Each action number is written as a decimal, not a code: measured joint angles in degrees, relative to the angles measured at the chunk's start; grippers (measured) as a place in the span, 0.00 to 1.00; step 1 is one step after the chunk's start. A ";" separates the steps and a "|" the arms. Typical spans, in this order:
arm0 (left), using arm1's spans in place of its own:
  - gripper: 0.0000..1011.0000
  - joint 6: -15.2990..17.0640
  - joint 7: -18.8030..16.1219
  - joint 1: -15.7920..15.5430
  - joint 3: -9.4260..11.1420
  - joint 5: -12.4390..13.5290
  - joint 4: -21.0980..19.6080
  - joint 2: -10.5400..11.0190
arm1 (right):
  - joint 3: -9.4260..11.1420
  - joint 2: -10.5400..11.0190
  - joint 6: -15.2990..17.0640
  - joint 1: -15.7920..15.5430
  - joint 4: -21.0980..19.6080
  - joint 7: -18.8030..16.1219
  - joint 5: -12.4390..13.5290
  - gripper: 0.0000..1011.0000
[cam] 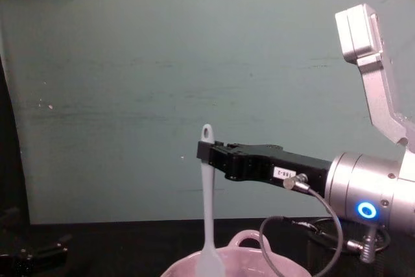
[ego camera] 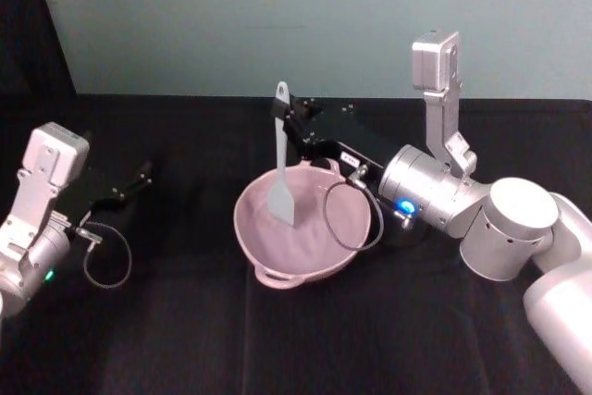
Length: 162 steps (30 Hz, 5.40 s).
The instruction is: Use the one hand to pick up the spoon and stir the clear water in the bowl.
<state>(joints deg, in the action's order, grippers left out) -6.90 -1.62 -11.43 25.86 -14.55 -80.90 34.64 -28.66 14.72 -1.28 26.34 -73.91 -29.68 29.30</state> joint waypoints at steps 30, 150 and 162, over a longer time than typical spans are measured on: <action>1.00 0.00 0.00 0.00 0.00 0.00 0.00 0.00 | 3.22 4.68 0.76 -4.90 -6.56 1.17 0.17 0.11; 1.00 -0.01 0.00 0.00 0.00 0.00 0.00 0.00 | 2.30 4.39 0.75 -6.35 -7.99 1.30 -1.29 0.11; 1.00 -0.01 0.00 0.00 0.00 0.00 0.00 0.00 | 0.10 2.17 0.79 -4.39 -6.19 0.71 -1.64 0.11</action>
<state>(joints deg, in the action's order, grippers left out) -6.91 -1.62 -11.43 25.86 -14.55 -80.90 34.65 -28.56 16.90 -0.49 21.95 -80.10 -28.97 27.66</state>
